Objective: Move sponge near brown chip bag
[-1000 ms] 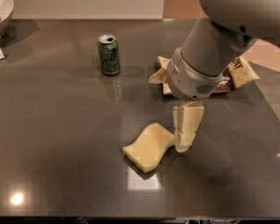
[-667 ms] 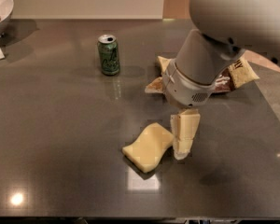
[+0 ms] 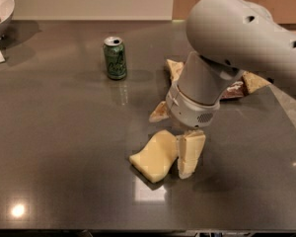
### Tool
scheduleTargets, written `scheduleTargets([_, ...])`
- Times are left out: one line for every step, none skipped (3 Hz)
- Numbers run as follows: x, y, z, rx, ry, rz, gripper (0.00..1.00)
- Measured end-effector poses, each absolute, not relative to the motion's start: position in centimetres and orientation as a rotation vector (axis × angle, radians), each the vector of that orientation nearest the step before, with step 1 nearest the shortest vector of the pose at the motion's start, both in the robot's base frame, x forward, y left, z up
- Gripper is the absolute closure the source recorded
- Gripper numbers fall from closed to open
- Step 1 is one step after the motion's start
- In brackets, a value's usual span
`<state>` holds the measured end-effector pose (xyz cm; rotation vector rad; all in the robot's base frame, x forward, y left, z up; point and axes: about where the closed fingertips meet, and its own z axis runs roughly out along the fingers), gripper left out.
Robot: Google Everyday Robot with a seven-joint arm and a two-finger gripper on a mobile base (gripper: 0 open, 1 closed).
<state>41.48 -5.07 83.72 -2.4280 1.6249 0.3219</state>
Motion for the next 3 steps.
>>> scheduleTargets([41.2, -5.2, 83.0, -2.449, 1.626, 0.337, 0.34])
scheduleTargets([41.5, -5.5, 83.0, -2.442, 1.641, 0.341, 0.58])
scheduleTargets([42.8, -6.7, 83.9, -2.382, 1.701, 0.317, 0.8])
